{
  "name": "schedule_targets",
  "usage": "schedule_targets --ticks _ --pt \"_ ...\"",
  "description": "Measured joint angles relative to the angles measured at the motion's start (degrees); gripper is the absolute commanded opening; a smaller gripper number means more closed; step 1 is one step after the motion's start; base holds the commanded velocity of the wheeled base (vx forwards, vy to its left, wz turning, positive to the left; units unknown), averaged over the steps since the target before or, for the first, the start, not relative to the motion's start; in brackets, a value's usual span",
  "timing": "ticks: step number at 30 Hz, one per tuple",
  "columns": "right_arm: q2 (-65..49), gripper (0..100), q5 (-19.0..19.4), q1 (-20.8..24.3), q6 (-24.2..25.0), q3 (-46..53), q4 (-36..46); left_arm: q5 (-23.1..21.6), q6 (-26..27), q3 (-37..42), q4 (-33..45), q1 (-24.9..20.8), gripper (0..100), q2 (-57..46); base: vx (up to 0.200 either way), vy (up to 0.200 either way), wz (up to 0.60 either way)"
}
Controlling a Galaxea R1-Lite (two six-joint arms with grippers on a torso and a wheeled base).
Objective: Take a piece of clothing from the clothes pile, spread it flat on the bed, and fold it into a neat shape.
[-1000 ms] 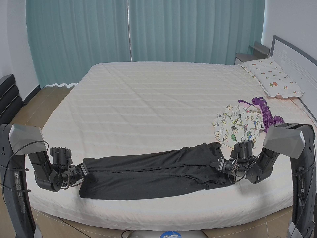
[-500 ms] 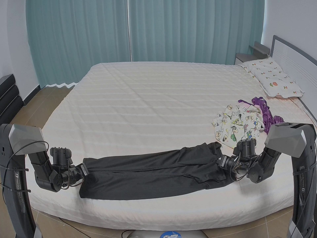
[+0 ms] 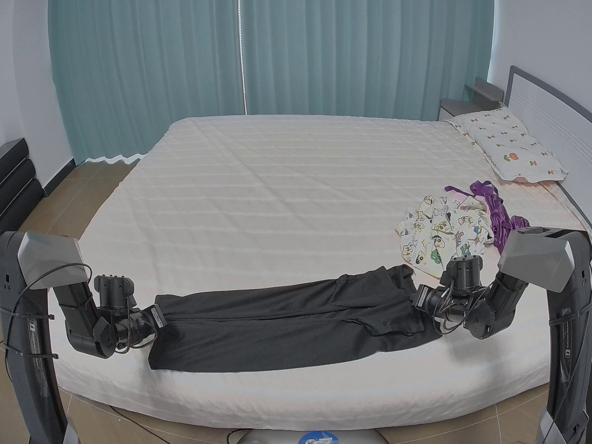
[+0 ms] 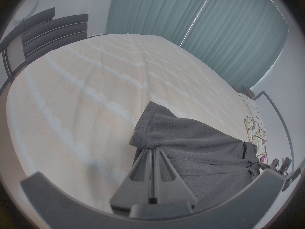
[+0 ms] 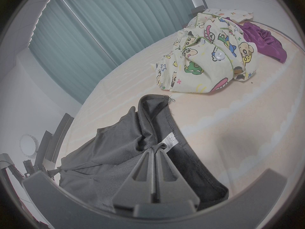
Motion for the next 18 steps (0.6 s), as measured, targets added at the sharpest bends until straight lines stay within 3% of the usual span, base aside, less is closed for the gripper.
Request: schedule_targets --ticks 13,14,16,17,18 --pt "1.2 0 -0.9 -0.2 -0.1 -1.5 0.3 0.0 0.0 0.0 0.0 0.0 0 0.3 0.000 0.000 0.00" --pt "1.3 0 -0.9 -0.1 -0.2 -1.5 0.3 0.0 0.0 0.0 0.0 0.0 100 0.3 0.000 0.000 0.00" --pt "1.4 0 -0.9 0.0 -0.2 -1.6 0.5 0.0 0.0 0.2 0.0 0.0 100 0.3 0.000 0.000 0.00" --pt "1.4 100 -0.9 0.1 -0.2 -1.6 0.6 0.0 0.0 0.3 0.0 -0.1 100 0.3 0.000 0.000 0.00" --pt "1.5 100 -0.9 0.2 -0.2 -1.6 0.6 0.0 0.0 0.3 0.0 -0.1 100 0.3 0.000 0.000 0.00"
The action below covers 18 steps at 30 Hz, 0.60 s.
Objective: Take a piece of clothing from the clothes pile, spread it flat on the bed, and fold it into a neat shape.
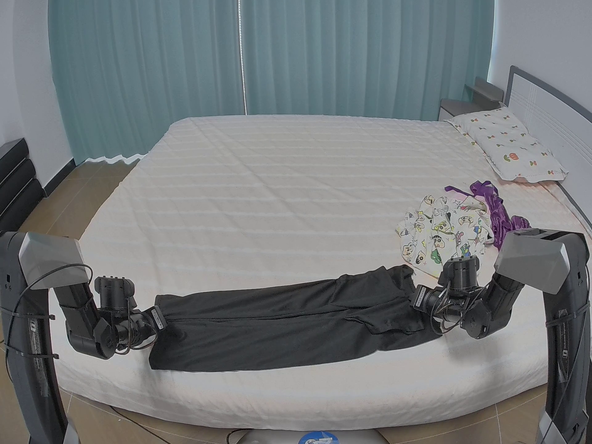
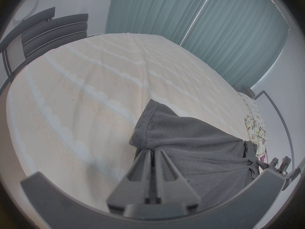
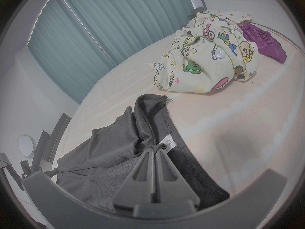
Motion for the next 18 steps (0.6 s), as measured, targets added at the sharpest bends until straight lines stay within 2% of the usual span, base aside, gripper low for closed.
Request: schedule_targets --ticks 9,18 --pt "0.2 100 0.0 0.3 0.3 0.5 -0.7 0.0 0.1 0.5 0.0 0.0 100 -1.0 0.000 0.000 0.00" --pt "-0.3 100 -0.4 0.1 0.5 1.0 -0.7 -1.0 -0.1 2.0 0.4 1.0 100 -7.2 0.000 0.000 0.00"
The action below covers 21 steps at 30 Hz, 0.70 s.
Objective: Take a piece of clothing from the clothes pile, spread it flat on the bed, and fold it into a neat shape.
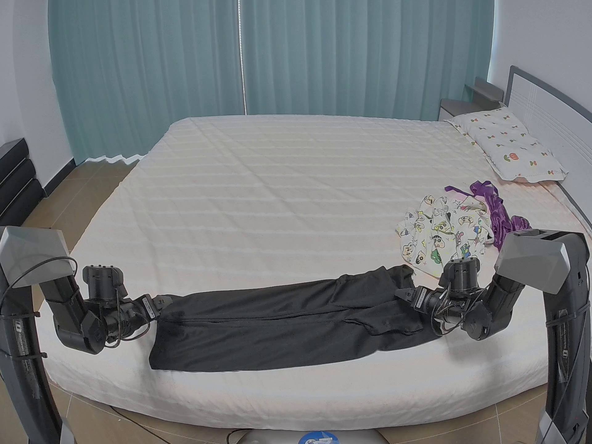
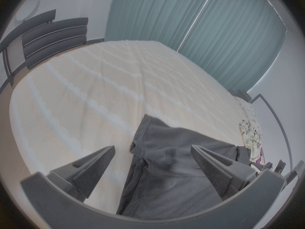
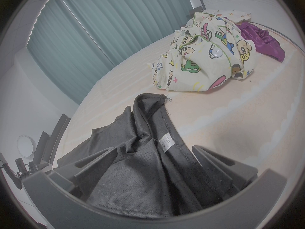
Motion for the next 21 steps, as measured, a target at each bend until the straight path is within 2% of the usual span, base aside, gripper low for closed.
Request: schedule_targets --ticks 6,14,17,21 --pt "-0.1 100 -1.0 0.3 0.0 0.4 0.0 -1.1 1.4 -2.6 2.4 -0.2 100 -0.3 0.000 0.000 0.00" --pt "-0.1 100 -1.1 0.6 -0.3 1.0 -1.3 -5.7 6.7 -9.0 19.1 -0.2 100 -0.1 0.000 0.000 0.00" --pt "-0.1 100 -1.1 0.7 -0.5 1.7 -2.8 -6.8 11.6 -11.1 20.0 0.0 100 0.7 0.000 0.000 0.00" --pt "-0.2 100 -1.1 1.0 -0.7 2.5 -3.8 -7.2 14.0 -13.0 20.1 0.2 100 2.6 0.000 0.000 0.00"
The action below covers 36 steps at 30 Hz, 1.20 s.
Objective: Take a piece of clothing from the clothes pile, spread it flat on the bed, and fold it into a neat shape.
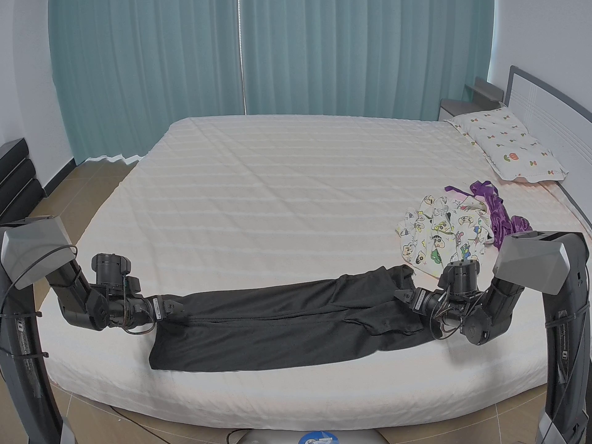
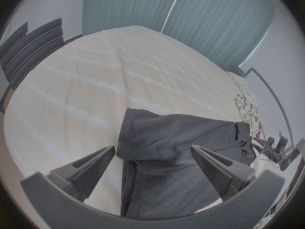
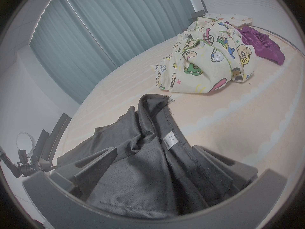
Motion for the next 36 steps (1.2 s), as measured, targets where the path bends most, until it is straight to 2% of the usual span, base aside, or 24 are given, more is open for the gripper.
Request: schedule_targets --ticks 19,20,36 --pt "0.0 100 0.0 0.1 0.1 0.4 -0.1 0.0 1.8 -2.2 0.1 -1.2 100 3.9 0.000 0.000 0.00" --pt "-0.1 100 0.0 0.2 0.1 0.4 -0.1 0.0 1.8 -2.3 0.1 -1.3 0 4.0 0.000 0.000 0.00" --pt "-0.1 100 0.0 0.1 0.1 0.4 -0.1 0.1 1.9 0.0 0.1 -1.0 0 3.3 0.000 0.000 0.00"
